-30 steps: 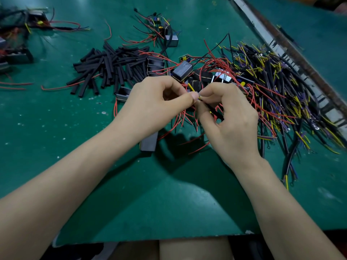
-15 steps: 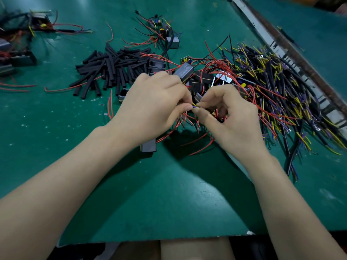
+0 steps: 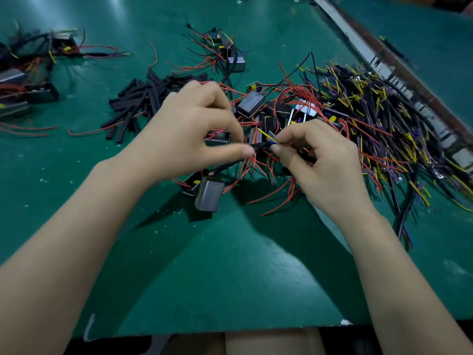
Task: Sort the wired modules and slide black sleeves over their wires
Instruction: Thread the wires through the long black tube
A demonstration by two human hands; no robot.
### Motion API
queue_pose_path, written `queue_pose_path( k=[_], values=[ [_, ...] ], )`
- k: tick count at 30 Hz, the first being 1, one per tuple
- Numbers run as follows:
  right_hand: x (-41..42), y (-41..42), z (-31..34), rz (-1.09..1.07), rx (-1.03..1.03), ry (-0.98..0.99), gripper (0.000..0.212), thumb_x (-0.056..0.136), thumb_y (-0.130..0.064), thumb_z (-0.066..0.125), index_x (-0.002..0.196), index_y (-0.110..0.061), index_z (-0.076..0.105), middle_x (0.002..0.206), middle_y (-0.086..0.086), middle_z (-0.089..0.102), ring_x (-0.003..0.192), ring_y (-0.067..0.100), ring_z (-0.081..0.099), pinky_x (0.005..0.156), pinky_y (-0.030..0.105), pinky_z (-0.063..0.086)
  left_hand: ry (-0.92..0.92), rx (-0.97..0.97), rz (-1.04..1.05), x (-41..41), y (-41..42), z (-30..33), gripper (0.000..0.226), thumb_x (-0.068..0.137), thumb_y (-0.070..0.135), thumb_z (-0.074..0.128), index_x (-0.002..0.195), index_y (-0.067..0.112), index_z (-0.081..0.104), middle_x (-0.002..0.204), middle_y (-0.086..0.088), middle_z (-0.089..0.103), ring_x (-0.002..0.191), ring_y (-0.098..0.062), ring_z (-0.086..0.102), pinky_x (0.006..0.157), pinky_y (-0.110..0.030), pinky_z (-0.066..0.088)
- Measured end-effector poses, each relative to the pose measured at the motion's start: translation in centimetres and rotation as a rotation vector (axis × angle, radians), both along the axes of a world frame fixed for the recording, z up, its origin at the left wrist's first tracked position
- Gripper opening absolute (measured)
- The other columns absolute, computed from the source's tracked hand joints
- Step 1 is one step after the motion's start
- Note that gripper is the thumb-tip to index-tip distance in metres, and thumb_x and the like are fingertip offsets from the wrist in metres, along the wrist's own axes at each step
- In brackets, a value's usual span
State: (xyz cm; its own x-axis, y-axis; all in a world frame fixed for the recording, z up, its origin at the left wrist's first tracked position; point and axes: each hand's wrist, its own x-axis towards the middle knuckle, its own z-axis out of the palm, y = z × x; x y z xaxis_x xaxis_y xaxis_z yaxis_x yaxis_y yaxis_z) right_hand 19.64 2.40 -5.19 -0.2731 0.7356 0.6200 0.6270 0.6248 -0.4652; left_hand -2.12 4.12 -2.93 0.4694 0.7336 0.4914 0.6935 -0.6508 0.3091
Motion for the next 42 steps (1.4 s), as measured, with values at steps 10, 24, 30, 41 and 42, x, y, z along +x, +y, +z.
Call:
queue_pose_path(
  k=[10, 24, 30, 41, 42],
  values=[
    [0.1, 0.3, -0.3, -0.053, -0.029, -0.011, 0.01, 0.089, -0.015, 0.065, 0.097, -0.01, 0.065, 0.088, -0.004, 0.061, 0.078, 0.006, 0.052, 0.073, 0.011, 0.039, 0.095, 0.068, 0.041, 1.1, -0.5, -0.9, 0.028, 0.084, 0.042, 0.056, 0.084, 0.018, 0.071, 0.096, -0.001, 0.058, 0.091, -0.024, 0.047, 0.071, -0.034, 0.028],
    [0.8, 0.5, 0.1, 0.01, 0.028, -0.071, 0.007, 0.091, -0.013, 0.065, 0.095, -0.008, 0.068, 0.087, -0.001, 0.057, 0.075, -0.001, 0.046, 0.071, 0.014, 0.037, -0.039, -0.015, -0.032, 1.5, -0.4, -1.1, 0.027, 0.088, 0.036, 0.056, 0.091, 0.013, 0.069, 0.101, -0.001, 0.059, 0.092, -0.025, 0.051, 0.081, -0.052, 0.042],
    [0.7, 0.3, 0.0, 0.016, -0.011, -0.132, 0.009, 0.092, -0.019, 0.063, 0.096, -0.013, 0.069, 0.089, 0.0, 0.06, 0.077, 0.018, 0.054, 0.068, 0.042, 0.046, 0.031, 0.073, -0.032, 1.6, -0.4, -1.4, 0.026, 0.088, 0.034, 0.058, 0.091, 0.01, 0.07, 0.103, -0.005, 0.061, 0.089, -0.03, 0.052, 0.074, -0.05, 0.043],
    [0.6, 0.1, 0.0, 0.034, -0.072, -0.114, 0.005, 0.09, -0.017, 0.064, 0.093, -0.016, 0.068, 0.082, -0.005, 0.056, 0.072, 0.01, 0.047, 0.064, 0.035, 0.044, 0.024, 0.071, -0.025, 1.6, -0.2, -1.6, 0.023, 0.083, 0.033, 0.062, 0.088, 0.011, 0.068, 0.102, -0.005, 0.062, 0.089, -0.03, 0.053, 0.071, -0.048, 0.043],
    [0.6, 0.1, 0.0, 0.029, -0.069, -0.118, 0.005, 0.09, -0.017, 0.064, 0.093, -0.016, 0.068, 0.083, -0.004, 0.056, 0.072, 0.011, 0.047, 0.064, 0.038, 0.045, 0.016, 0.059, -0.017, 1.6, -0.2, -1.7, 0.024, 0.083, 0.034, 0.061, 0.089, 0.012, 0.068, 0.103, -0.005, 0.062, 0.09, -0.03, 0.052, 0.072, -0.047, 0.042]
  ],
)
